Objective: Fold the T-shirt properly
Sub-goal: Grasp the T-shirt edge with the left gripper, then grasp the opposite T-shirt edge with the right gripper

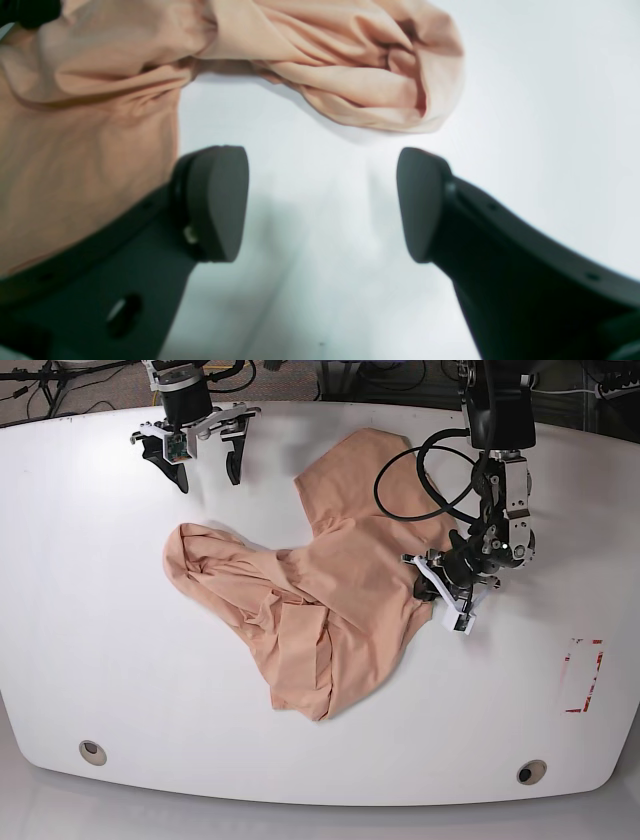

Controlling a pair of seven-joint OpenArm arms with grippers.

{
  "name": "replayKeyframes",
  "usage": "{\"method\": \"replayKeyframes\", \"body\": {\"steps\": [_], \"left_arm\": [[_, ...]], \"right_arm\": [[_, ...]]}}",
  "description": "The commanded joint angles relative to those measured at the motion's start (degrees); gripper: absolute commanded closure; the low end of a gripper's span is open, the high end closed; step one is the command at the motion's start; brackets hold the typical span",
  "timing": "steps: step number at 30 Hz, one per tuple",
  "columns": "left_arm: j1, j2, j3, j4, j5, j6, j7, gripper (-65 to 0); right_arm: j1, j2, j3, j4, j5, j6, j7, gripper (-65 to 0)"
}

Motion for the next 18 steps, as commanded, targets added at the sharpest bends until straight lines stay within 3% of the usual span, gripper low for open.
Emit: {"method": "replayKeyframes", "body": {"steps": [1,8,18], "left_arm": [[-0.38,0.22,0.33,-0.26,0.77,-0.17,1.91,-1.4],[0.50,0.22,-0.11,6.95,0.68,-0.17,1.12,0.0],[5.33,-1.80,-0.11,13.54,0.68,-0.17,1.12,-0.1]], "right_arm": [[0.47,0.13,0.26,1.06,0.38,-0.01,1.59,-44.5],[3.55,0.13,0.35,0.89,0.38,-0.01,-0.43,-44.5],[13.83,0.22,0.44,0.98,0.47,-0.10,-13.44,-44.5]]}}
